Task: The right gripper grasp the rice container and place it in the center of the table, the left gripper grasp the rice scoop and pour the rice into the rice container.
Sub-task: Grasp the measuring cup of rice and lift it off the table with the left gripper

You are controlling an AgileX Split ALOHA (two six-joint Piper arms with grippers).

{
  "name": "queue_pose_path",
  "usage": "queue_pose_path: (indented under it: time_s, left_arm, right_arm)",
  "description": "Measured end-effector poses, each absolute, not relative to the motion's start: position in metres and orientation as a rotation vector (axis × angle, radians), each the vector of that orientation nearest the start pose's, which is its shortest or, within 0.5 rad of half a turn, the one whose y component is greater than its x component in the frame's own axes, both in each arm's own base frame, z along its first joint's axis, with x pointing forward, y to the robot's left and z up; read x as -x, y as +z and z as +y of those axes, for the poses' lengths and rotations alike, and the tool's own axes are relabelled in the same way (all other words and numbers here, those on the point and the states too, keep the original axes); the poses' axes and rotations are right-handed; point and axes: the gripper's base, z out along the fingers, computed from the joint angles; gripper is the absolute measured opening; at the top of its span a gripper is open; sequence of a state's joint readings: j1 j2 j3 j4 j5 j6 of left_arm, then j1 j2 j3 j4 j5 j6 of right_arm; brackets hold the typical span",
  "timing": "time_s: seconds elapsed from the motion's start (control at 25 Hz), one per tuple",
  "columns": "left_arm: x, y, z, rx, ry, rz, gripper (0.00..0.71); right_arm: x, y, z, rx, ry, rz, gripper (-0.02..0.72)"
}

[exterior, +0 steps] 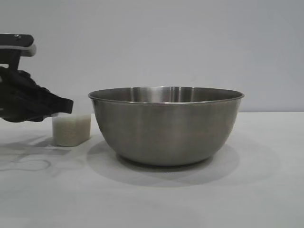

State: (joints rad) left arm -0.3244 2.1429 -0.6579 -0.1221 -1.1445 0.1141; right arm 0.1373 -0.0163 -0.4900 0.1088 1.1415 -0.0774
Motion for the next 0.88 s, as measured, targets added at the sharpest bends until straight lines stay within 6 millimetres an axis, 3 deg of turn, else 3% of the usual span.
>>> queue_pose_path:
  time_s: [0.32, 0.88]
  left_arm:
    - [-0.325, 0.080, -0.102, -0.467, 0.028, 1.741, 0.000]
    - [-0.329, 0.133, -0.111, -0.760, 0.226, 1.470, 0.000]
  right_arm:
    - [0.011, 0.268, 0.008, 0.238, 0.167, 2.105, 0.328]
    - [0.011, 0.268, 0.007, 0.238, 0.165, 2.105, 0.328]
